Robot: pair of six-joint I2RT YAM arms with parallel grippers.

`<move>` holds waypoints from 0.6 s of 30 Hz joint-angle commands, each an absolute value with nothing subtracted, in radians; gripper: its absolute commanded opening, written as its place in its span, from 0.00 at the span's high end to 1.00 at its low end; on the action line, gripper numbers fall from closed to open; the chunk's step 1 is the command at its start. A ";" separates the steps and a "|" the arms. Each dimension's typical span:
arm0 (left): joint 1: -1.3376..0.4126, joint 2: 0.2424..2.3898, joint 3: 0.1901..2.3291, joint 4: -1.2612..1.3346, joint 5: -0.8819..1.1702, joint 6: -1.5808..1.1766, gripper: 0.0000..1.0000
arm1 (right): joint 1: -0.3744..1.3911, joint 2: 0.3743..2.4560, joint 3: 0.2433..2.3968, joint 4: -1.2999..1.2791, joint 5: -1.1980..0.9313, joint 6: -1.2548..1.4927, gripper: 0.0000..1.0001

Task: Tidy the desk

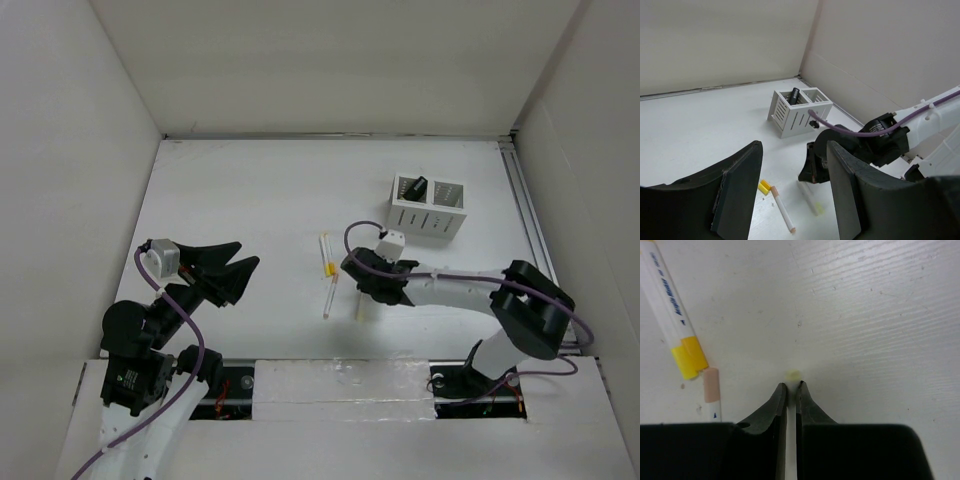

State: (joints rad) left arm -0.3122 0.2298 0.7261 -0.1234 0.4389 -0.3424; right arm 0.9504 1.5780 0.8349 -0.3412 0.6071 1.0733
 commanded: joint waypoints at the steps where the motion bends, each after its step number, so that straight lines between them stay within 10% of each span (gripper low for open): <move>1: -0.308 0.235 0.716 -0.074 0.454 -0.345 0.50 | 0.953 1.470 0.845 -0.353 0.655 1.089 1.00; 18: -0.308 0.242 0.718 -0.068 0.465 -0.347 0.50 | 0.560 1.216 0.995 -0.197 1.040 0.830 1.00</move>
